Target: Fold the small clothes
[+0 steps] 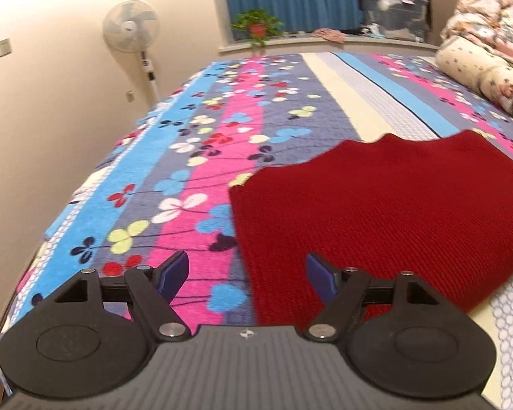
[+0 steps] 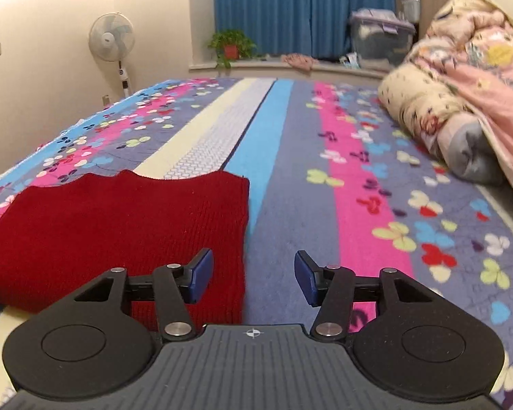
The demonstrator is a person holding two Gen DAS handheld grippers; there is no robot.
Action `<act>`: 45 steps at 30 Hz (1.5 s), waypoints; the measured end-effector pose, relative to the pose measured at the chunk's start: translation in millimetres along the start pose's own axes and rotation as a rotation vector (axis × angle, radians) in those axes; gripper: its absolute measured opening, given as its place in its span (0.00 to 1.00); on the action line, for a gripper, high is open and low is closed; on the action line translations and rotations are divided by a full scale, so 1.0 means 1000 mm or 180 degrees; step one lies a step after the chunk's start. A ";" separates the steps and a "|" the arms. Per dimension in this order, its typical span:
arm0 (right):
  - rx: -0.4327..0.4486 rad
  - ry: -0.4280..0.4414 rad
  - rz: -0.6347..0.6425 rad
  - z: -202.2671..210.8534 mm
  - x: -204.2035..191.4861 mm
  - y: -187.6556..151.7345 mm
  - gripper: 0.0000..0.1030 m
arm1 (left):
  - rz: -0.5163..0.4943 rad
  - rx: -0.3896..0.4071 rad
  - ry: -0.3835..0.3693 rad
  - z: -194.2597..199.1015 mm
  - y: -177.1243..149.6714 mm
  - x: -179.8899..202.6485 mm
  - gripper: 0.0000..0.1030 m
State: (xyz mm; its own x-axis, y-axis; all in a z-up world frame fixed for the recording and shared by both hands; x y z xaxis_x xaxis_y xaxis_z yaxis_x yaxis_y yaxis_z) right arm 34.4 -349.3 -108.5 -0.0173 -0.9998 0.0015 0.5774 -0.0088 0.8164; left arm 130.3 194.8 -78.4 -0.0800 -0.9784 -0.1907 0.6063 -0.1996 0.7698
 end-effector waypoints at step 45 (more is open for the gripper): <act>0.0576 0.0228 -0.0432 0.023 0.007 0.016 0.62 | 0.0717 0.0609 0.0104 0.006 0.052 -0.007 0.92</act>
State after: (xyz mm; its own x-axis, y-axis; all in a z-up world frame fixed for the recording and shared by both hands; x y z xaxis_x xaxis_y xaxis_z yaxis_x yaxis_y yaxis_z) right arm 24.6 -356.3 -82.4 -0.0232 -0.9883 -0.1510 0.4180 -0.1468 0.8965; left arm 157.4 190.5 -33.3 0.0669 -0.9976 -0.0191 0.4455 0.0128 0.8952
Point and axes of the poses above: each gripper's, at about its wrist camera, not at the fingertips, and z roughly against the way its jaws point, x to its right, y to its top, the point moved 10 cm from there along -z, roughly the way its jaws point, and after that the axes turned 1 degree about x, right-handed, at the moved point
